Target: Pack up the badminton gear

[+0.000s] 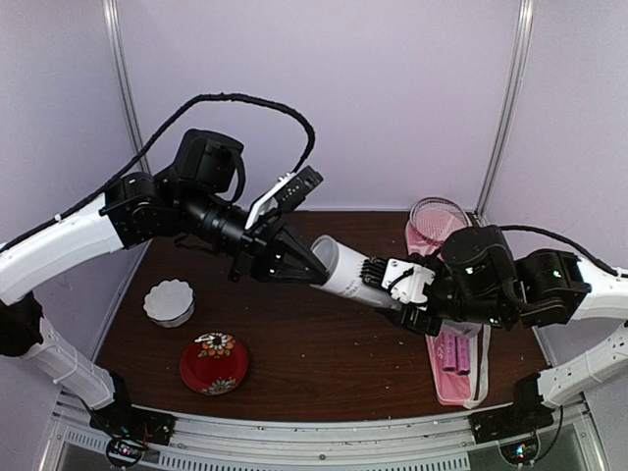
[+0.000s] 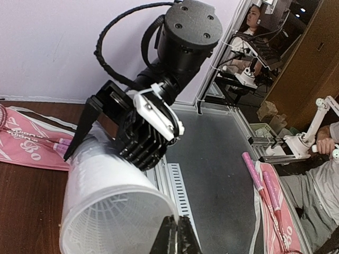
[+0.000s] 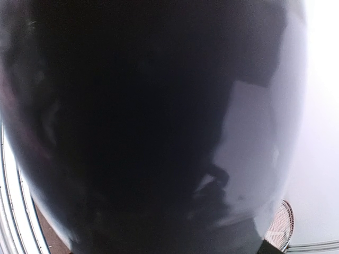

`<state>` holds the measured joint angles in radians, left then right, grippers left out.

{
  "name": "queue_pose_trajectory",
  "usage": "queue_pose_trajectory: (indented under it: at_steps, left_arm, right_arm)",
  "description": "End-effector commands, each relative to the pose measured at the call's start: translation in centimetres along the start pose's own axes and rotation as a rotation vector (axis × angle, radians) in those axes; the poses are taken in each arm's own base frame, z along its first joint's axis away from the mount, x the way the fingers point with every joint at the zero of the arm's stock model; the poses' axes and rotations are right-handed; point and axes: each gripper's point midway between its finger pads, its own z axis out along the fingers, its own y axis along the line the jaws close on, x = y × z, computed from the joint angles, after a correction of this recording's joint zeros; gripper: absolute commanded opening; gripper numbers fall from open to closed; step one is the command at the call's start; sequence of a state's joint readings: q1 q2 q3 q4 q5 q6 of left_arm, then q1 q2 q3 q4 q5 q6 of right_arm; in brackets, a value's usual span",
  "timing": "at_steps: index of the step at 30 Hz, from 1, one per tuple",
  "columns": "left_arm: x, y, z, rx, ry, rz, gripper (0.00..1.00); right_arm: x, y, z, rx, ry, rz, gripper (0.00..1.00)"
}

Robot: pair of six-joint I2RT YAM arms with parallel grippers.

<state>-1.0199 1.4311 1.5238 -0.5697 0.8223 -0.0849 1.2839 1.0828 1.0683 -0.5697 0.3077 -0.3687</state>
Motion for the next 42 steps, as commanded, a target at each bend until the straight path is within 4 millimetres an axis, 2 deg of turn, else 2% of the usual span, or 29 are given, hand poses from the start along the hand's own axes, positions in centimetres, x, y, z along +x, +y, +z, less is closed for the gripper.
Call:
queue_pose_trajectory:
  at_steps: [1,8,13,23,27,33,36,39,41,42]
  left_arm:
    - [2.2,1.5,1.3,0.012,0.057,-0.074,0.00]
    - [3.7,2.0,2.0,0.043,0.089,-0.119,0.00]
    - [5.0,3.0,2.1,0.033,0.108,-0.166,0.00]
    - [6.3,4.0,2.9,0.045,0.141,-0.218,0.00]
    - [7.1,4.6,3.2,0.025,0.157,-0.232,0.00]
    - [8.1,4.8,3.5,0.024,0.163,-0.264,0.00]
    - [8.0,5.0,3.5,0.016,0.163,-0.263,0.00]
    - [7.1,5.0,3.1,-0.002,0.144,-0.231,0.00]
    - [6.5,4.7,2.9,0.006,0.131,-0.214,0.07]
    - [6.2,4.6,2.9,0.008,0.127,-0.206,0.13]
  right_arm:
    - [-3.9,-1.3,-1.5,0.041,-0.148,0.037,0.58]
    - [-4.3,-1.3,-1.6,0.040,-0.154,0.028,0.58]
    - [-4.7,-1.1,-2.0,0.034,-0.169,0.022,0.58]
    - [-5.8,-0.3,-1.9,0.016,-0.184,-0.020,0.59]
    - [-6.5,-0.6,-2.2,0.024,-0.203,0.000,0.59]
    - [-7.4,-1.9,-3.9,0.060,-0.284,0.052,0.60]
    - [-7.4,-1.8,-4.2,0.044,-0.292,0.042,0.60]
    - [-7.2,-1.1,-3.7,0.027,-0.281,0.028,0.60]
    - [-7.0,-0.9,-3.3,0.025,-0.275,0.023,0.59]
    - [-6.9,-0.8,-3.1,0.025,-0.270,0.022,0.59]
